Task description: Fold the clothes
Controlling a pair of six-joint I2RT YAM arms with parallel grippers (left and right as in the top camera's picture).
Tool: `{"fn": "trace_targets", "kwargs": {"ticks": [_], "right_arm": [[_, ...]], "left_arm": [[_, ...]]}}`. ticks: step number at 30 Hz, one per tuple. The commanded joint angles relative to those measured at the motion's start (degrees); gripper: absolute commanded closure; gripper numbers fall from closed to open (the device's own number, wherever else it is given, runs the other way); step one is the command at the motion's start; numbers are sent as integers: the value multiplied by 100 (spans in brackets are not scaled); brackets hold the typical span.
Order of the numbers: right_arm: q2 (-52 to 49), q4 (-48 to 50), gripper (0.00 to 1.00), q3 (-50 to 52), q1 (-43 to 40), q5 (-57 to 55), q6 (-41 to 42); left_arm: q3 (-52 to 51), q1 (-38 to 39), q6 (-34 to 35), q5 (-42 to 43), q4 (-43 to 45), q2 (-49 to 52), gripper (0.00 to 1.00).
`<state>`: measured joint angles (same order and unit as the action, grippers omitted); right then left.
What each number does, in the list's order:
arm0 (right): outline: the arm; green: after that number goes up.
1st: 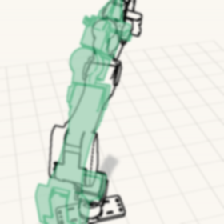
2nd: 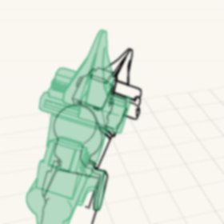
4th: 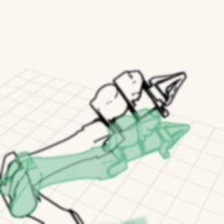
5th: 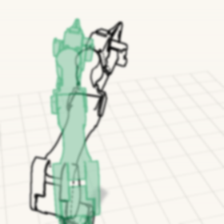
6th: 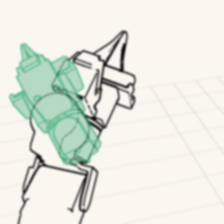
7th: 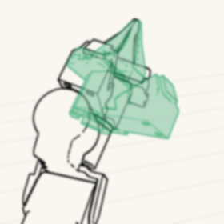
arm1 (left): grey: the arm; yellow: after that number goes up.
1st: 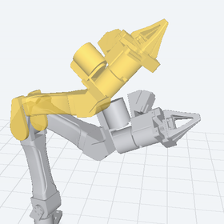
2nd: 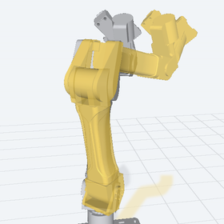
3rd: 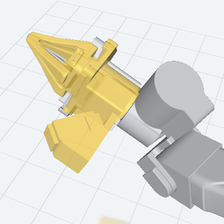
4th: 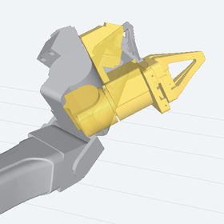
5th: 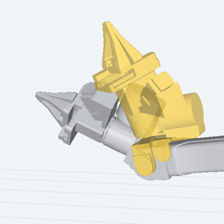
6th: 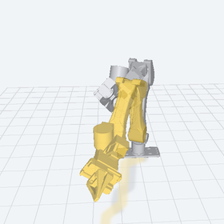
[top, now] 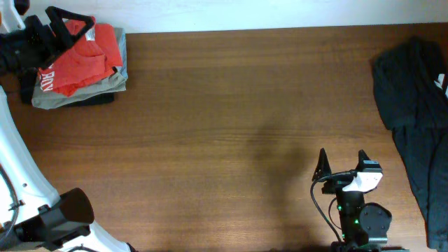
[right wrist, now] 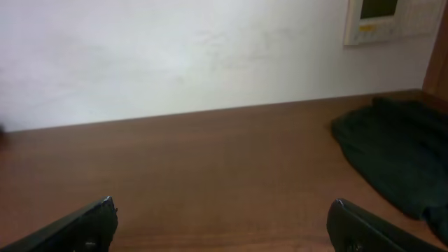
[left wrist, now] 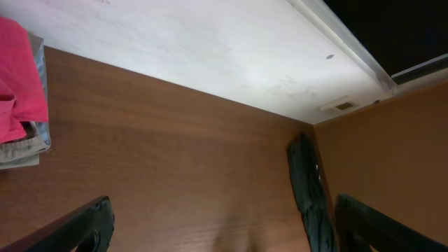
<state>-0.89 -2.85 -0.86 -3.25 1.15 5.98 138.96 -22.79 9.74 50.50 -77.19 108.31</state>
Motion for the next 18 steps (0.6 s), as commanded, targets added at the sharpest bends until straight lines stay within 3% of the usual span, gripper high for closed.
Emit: {"fn": "trace_targets", "kwargs": {"ticks": [1, 18], "right_arm": [[66, 7, 1, 55, -15, 74, 2], [57, -157, 1, 55, 245, 31, 4]], "left_arm": [[-7, 2, 7, 0, -4, -2, 1], [-7, 2, 7, 0, -4, -2, 1]]}}
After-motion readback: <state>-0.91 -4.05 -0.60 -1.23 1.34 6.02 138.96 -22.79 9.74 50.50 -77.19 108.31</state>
